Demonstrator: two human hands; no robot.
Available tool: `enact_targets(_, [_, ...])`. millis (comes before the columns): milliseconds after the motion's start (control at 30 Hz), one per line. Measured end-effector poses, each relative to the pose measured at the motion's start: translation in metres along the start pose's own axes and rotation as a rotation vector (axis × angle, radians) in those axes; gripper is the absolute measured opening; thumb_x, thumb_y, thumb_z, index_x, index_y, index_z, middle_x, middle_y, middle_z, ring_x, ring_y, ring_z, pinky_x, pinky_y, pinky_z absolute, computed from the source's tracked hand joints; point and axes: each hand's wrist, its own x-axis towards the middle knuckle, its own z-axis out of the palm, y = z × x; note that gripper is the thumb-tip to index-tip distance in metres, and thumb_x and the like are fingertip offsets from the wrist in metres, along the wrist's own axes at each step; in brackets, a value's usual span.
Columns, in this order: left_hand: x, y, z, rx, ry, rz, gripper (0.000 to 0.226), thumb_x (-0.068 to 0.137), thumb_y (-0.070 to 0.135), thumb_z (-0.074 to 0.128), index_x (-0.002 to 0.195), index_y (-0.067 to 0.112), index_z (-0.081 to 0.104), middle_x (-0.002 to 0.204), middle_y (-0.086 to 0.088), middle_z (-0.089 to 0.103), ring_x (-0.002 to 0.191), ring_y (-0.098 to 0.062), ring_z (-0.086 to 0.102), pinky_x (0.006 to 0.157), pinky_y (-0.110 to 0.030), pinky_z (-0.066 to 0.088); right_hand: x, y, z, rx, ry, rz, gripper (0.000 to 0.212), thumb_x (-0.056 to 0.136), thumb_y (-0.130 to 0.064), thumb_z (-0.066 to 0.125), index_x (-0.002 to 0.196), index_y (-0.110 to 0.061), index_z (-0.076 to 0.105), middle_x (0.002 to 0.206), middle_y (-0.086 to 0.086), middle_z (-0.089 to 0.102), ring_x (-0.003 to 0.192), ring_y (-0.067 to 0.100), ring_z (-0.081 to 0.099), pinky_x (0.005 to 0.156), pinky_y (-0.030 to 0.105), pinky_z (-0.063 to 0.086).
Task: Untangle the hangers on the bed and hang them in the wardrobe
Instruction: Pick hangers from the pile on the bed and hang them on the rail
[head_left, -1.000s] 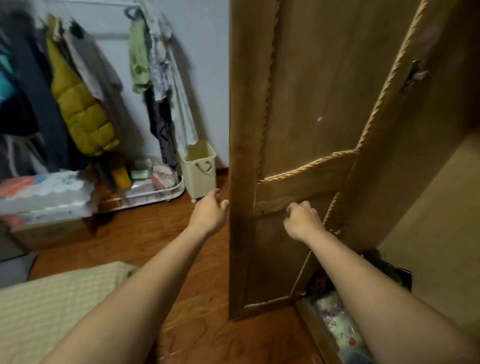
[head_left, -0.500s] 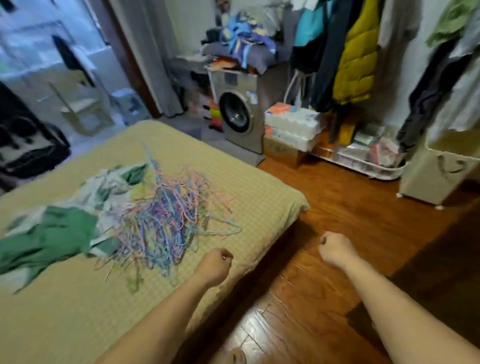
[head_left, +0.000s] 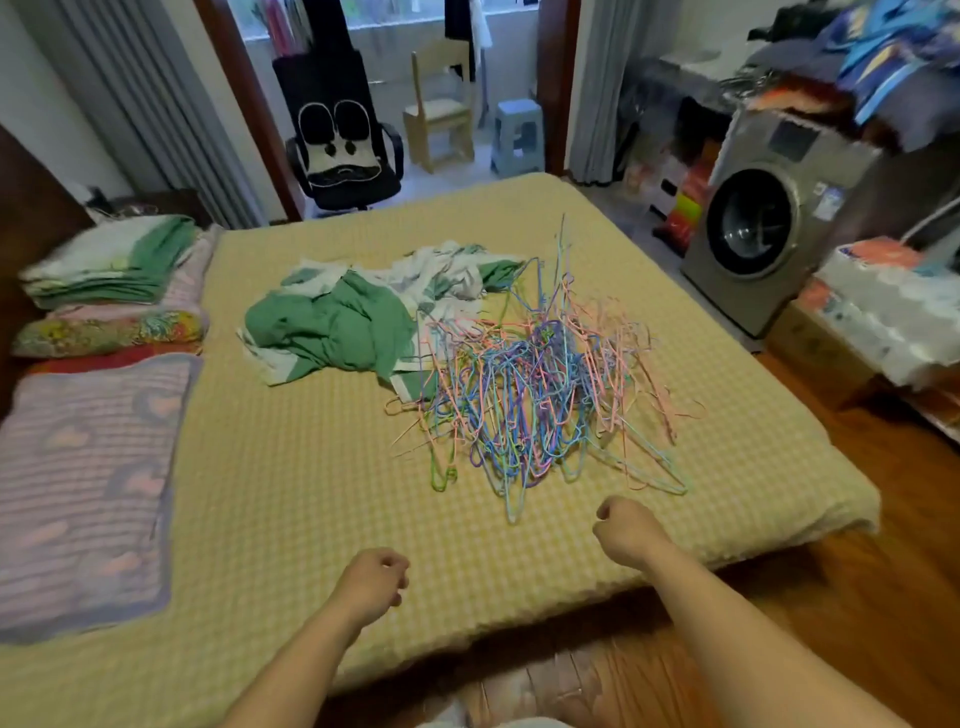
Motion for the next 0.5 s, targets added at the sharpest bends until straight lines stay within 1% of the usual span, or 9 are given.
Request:
enact_targets(133, [0.053,0.01,-0.02,0.0,-0.024,-0.004,0.02,0.1,0.018,0.05,0.093,0.011,0.067,0.085,-0.007,0.069,0.066,-0.02,0.06,0.054,-0.023,0.039,0.035,-0.028,0.022,0.006,-0.045,0.033,0.036,0.094,-0.022,0.056,0.127,-0.009,0.058,0.131,0.011,0.06,0.12,0.028,0.057,0.092,0.029,0.045])
enact_targets(233, [0.068,0.014,-0.018,-0.009,-0.111,-0.028,0.019,0.101,0.017,0.049,0.098,0.01,0.067,0.086,-0.006,0.068,0.066,-0.019,0.061,0.052,-0.021,0.04,0.056,-0.032,0.034,0.005,-0.061,0.095,0.034,0.095,-0.024,0.055,0.125,-0.01,0.059,0.132,0.01,0.061,0.121,0.027,0.056,0.093,0.029,0.044])
enact_targets(300, [0.076,0.008,-0.014,-0.003,-0.154,-0.059,0.019,0.102,0.017,0.049,0.101,0.011,0.067,0.088,-0.006,0.067,0.063,-0.017,0.06,0.049,-0.019,0.041,0.07,-0.034,0.042,-0.003,-0.067,0.11,0.027,0.095,-0.024,0.054,0.118,-0.011,0.062,0.126,0.01,0.065,0.117,0.028,0.059,0.088,0.027,0.044])
enact_targets(400, [0.092,-0.01,-0.004,0.025,-0.194,-0.15,0.019,0.102,0.014,0.048,0.096,0.011,0.066,0.084,-0.006,0.066,0.054,-0.013,0.056,0.046,-0.019,0.039,0.102,-0.039,0.055,0.011,-0.112,0.096,0.017,0.093,-0.022,0.053,0.102,-0.013,0.064,0.111,0.01,0.069,0.107,0.03,0.062,0.077,0.028,0.041])
enact_targets(500, [0.105,-0.022,0.002,0.035,-0.153,-0.234,0.019,0.099,0.014,0.053,0.091,0.009,0.069,0.076,-0.004,0.069,0.052,-0.012,0.054,0.049,-0.02,0.039,0.132,-0.049,0.06,0.049,-0.155,0.063,0.006,0.091,-0.019,0.054,0.089,-0.017,0.059,0.098,0.008,0.069,0.101,0.03,0.063,0.071,0.027,0.037])
